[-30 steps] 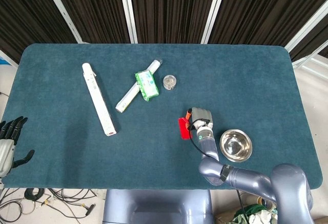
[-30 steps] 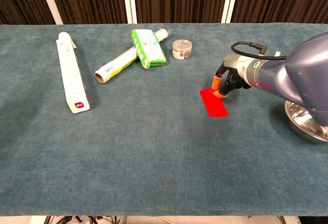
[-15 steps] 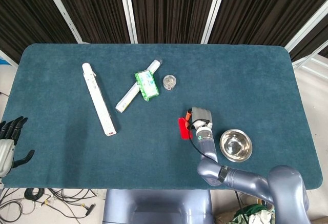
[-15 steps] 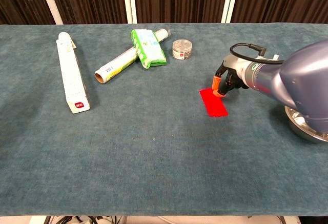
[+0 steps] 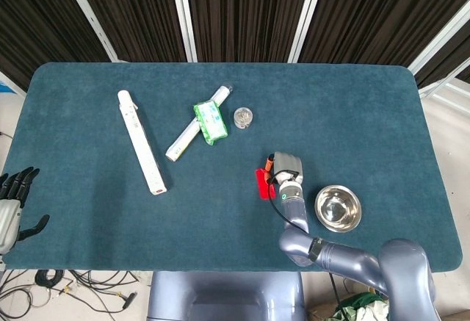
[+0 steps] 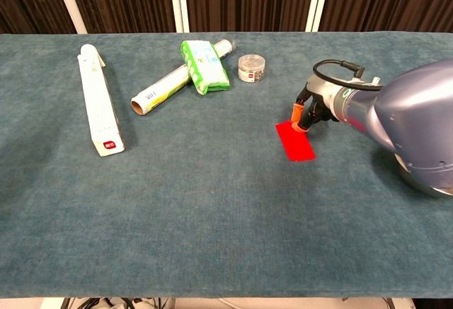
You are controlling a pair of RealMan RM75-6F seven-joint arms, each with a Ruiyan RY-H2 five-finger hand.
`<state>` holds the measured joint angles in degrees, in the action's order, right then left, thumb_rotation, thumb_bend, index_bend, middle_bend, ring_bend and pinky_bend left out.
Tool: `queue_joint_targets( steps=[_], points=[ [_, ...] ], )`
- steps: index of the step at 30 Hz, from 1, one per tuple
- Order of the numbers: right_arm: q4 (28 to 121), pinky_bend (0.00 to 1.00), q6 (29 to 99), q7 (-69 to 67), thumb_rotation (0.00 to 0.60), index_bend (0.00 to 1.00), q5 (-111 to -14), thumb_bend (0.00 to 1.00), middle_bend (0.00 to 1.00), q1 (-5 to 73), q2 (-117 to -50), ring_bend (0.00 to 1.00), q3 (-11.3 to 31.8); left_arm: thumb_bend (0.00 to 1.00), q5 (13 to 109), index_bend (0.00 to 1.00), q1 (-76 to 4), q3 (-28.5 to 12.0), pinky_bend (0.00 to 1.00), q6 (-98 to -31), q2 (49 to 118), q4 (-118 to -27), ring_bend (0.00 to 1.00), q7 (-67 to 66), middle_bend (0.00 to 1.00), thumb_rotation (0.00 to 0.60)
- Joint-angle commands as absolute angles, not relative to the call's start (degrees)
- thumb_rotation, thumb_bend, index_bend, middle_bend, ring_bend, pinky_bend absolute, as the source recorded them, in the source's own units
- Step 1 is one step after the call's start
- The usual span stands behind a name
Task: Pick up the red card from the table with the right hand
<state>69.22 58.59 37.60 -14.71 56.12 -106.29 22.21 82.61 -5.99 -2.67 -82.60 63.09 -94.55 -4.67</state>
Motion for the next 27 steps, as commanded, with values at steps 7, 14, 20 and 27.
queue_joint_targets(
  steps=[7, 14, 20, 27],
  points=[
    [69.4, 1.0, 58.2, 37.9, 0.6, 0.68, -14.1, 0.43, 0.96, 55.4, -106.2, 1.0, 22.9, 0.27, 82.4, 0.05, -6.0, -2.6, 0.04, -82.4, 63.0, -94.7, 0.07, -4.8, 0.07, 0.6],
    [71.6, 1.0, 58.4, 37.2, 0.6, 0.68, -15.3, 0.45, 0.96, 54.5, -105.1, 1.0, 23.4, 0.27, 82.3, 0.05, -6.0, -2.7, 0.04, -82.4, 63.0, -94.8, 0.07, -4.9, 0.07, 0.6],
    [77.1, 1.0, 59.6, 35.9, 0.6, 0.68, -17.6, 0.45, 0.96, 52.9, -102.9, 1.0, 23.1, 0.27, 82.5, 0.05, -6.0, -2.6, 0.04, -82.5, 63.0, -94.7, 0.07, -5.0, 0.07, 0.6],
    [86.0, 1.0, 61.1, 34.2, 0.6, 0.68, -20.5, 0.45, 0.96, 50.3, -98.9, 1.0, 21.8, 0.27, 82.7, 0.05, -5.9, -2.6, 0.04, -82.7, 63.1, -94.7, 0.07, -5.0, 0.07, 0.6]
  ],
)
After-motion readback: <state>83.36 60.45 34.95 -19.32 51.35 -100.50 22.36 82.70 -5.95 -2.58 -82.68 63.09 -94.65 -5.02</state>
